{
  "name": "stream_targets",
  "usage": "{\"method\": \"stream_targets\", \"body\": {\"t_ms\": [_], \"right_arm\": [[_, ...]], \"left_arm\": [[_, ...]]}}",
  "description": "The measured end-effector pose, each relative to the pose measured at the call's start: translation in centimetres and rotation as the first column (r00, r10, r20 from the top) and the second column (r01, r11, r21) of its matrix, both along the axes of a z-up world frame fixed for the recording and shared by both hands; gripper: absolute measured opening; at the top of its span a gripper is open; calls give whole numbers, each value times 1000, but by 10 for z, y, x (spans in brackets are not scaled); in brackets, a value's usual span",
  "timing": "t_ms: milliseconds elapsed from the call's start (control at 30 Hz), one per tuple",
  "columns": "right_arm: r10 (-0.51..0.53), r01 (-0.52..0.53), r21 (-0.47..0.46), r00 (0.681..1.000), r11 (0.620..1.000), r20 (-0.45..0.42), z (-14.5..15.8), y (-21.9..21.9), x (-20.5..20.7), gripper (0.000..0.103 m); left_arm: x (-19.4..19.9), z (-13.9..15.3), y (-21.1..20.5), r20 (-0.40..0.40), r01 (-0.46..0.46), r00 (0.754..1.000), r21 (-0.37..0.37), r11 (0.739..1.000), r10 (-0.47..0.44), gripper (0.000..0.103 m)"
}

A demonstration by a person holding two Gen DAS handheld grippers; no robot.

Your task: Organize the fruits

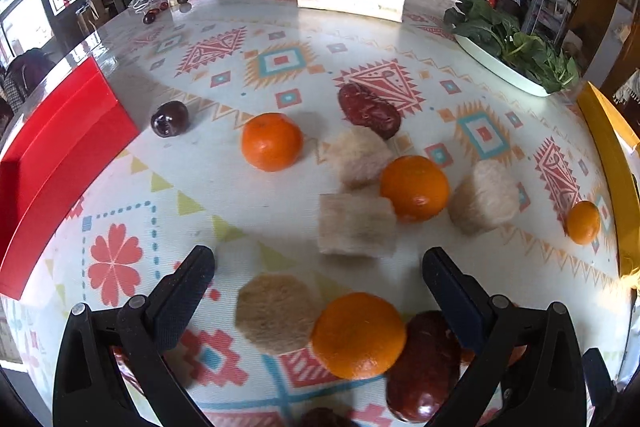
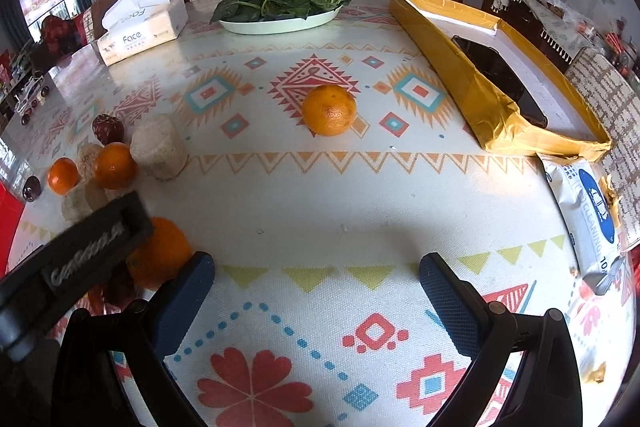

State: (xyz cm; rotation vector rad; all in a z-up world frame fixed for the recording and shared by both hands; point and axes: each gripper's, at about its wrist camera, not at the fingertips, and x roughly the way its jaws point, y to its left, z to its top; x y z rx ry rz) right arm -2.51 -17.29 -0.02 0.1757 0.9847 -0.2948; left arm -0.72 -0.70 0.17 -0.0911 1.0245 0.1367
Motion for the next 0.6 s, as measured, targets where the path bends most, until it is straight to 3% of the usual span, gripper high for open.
{"method": "stream_targets", "body": {"t_ms": [367,600], "right_arm": [[1,-1,-4,1000,1000,0,0,1,-2,103],[3,-3,-5,1000,1000,0,0,1,-2,103]], "left_arm": [[1,2,5,-108,184,977,-25,983,-185,103],[-1,3,7,-76,193,978,-33,981,-195,103]]}}
